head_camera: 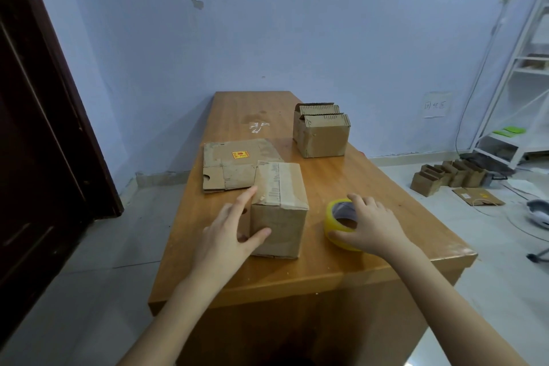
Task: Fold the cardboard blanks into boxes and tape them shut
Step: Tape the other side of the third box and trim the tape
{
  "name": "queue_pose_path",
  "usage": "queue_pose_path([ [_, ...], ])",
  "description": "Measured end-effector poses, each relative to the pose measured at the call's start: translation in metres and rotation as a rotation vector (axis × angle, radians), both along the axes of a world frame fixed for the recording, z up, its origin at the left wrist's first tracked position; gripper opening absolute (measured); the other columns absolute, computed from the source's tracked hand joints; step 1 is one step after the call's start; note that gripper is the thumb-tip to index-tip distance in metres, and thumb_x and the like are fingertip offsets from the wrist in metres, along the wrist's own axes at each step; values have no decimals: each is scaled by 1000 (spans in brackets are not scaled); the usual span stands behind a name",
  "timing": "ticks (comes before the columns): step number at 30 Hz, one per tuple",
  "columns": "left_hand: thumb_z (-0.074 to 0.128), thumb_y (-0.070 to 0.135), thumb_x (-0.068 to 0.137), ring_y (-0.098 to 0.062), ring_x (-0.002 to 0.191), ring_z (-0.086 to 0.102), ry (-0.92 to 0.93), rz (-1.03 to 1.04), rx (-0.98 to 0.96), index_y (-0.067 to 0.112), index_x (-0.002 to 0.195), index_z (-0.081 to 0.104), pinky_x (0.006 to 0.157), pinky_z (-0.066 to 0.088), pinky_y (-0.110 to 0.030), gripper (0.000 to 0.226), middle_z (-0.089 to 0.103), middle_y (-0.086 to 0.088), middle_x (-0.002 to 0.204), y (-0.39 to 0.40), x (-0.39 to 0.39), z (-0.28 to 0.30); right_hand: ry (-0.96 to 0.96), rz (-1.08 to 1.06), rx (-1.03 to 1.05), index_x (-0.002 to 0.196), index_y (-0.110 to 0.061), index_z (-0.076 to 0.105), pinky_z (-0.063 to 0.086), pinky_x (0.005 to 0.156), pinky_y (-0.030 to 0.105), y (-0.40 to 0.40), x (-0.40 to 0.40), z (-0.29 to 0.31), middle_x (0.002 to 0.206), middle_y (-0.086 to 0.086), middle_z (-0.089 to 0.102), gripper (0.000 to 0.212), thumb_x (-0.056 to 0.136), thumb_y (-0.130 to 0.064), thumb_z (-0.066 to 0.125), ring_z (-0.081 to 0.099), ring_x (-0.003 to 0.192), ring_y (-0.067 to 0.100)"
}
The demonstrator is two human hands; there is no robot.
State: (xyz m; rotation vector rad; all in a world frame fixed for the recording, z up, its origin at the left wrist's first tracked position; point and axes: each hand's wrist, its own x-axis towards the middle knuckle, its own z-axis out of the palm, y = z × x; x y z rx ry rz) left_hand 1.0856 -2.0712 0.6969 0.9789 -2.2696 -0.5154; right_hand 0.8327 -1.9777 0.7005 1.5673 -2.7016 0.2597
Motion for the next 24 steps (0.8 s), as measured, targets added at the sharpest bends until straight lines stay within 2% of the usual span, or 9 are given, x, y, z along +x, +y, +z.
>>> queue_pose_path([
  [2,59,57,79,-3,87,58,-30,26,-35,56,133,-2,81,52,-28,81,39,8,140,0,2,2,-63,-22,-72,145,-23,26,43,99,37,0,1,-1,140,5,43,95,72,-70,62,41,128,25],
  [4,55,65,76,-6,108,54,-65,54,-64,54,138,-5,82,48,-27,87,34,8,143,-1,4,4,-177,-16,-179,142,-23,32,46,95,37,2,2,0,137,2,47,94,68,-65,70,43,126,24],
  [9,46,71,72,-9,131,34,10,65,-84,33,149,12,98,38,-30,93,25,8,150,3,4,26,-536,84,-535,131,-24,46,41,87,27,18,6,20,123,-12,51,78,66,-48,81,48,113,10],
  [12,47,66,77,7,120,23,26,8,-151,31,147,21,94,28,-21,82,26,16,144,15,-5,53,-639,190,-618,122,-31,51,41,86,22,34,8,40,117,-16,56,74,56,-51,79,52,111,6],
  [15,42,69,75,12,113,18,17,-134,-141,31,145,28,96,23,-18,81,30,20,139,29,-24,76,-715,286,-658,114,-37,55,47,86,20,48,11,57,115,-18,60,71,52,-53,87,55,109,-4],
  [17,41,72,70,7,118,28,66,-234,-7,31,144,32,101,28,-22,85,36,20,136,37,-40,83,-742,363,-668,114,-36,56,49,88,22,55,11,65,117,-15,62,72,49,-55,78,56,110,-4],
  [19,45,71,69,-1,120,40,151,-314,168,30,140,40,103,37,-29,82,44,20,129,41,-55,83,-738,446,-644,118,-34,56,50,88,24,61,12,71,119,-13,63,77,48,-56,78,56,113,0],
  [21,51,73,73,-9,118,51,250,-388,300,29,134,50,98,45,-32,75,51,19,125,44,-66,81,-709,516,-617,119,-33,55,50,86,22,65,14,76,119,-15,63,78,49,-55,80,56,115,2],
  [24,63,65,72,-8,106,61,442,-417,399,26,119,62,88,51,-27,61,63,9,114,48,-72,79,-706,583,-617,120,-31,55,49,86,19,68,16,78,117,-15,63,81,50,-62,81,57,114,5],
])
